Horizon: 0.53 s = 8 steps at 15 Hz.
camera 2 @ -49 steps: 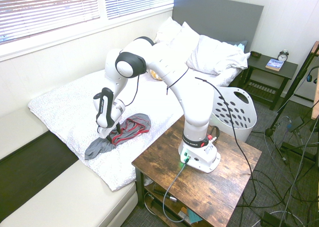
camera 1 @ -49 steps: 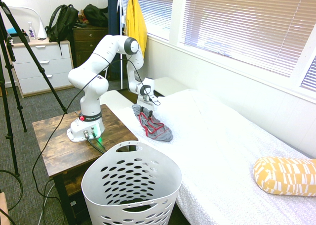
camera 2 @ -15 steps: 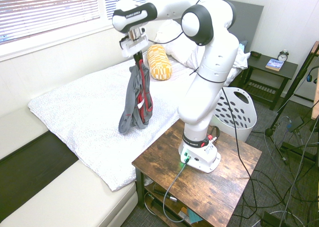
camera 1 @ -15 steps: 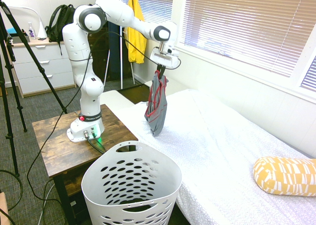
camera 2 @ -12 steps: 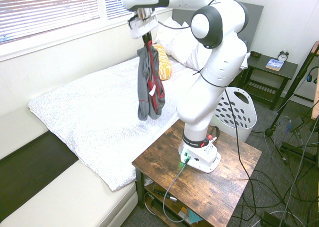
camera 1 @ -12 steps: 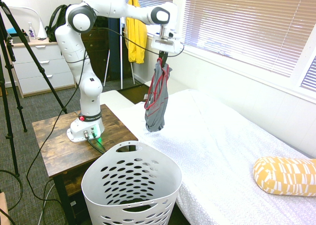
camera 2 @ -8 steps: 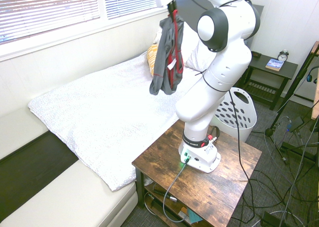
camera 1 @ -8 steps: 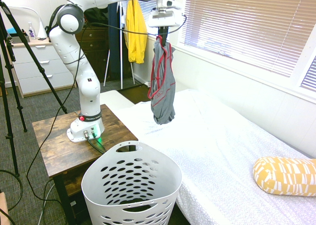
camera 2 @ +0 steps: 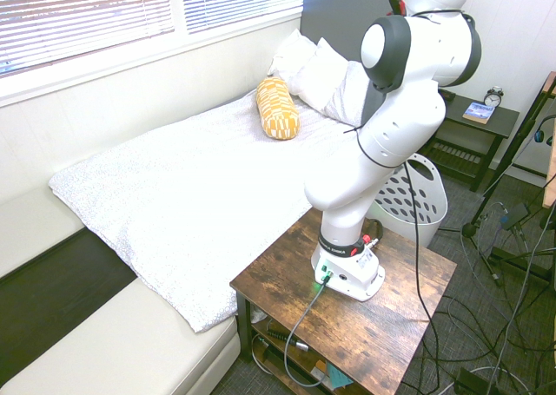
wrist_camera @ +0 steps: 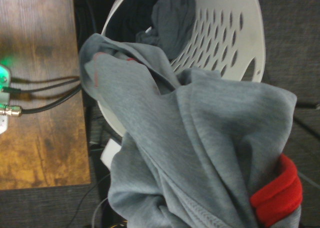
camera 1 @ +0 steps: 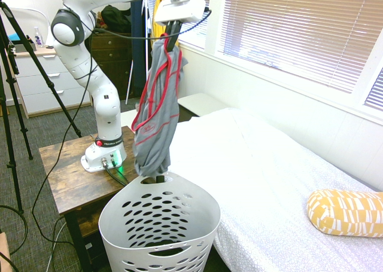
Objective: Put my clothes in the laundry bag
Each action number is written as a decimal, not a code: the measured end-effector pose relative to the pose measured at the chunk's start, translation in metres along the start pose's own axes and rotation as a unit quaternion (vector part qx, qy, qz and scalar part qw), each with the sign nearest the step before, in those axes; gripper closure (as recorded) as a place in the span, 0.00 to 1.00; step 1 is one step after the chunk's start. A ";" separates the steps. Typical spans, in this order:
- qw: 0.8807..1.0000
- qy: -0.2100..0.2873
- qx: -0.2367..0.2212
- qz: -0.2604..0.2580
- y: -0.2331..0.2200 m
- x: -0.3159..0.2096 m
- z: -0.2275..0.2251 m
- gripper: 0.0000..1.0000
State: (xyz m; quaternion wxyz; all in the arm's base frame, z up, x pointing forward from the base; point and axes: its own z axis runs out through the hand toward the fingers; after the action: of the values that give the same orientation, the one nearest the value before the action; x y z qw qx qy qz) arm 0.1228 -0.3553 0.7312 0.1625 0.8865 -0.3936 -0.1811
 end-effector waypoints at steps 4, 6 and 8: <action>0.997 -0.049 0.061 0.016 0.001 0.054 0.162 1.00; 0.993 -0.043 0.094 0.057 -0.027 0.081 0.250 0.00; 0.989 -0.023 0.115 0.090 -0.070 0.096 0.321 0.00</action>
State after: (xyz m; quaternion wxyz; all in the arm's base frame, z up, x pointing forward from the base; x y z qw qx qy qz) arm 0.0831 -0.4298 0.3996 0.0659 0.8558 -0.4938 -0.1395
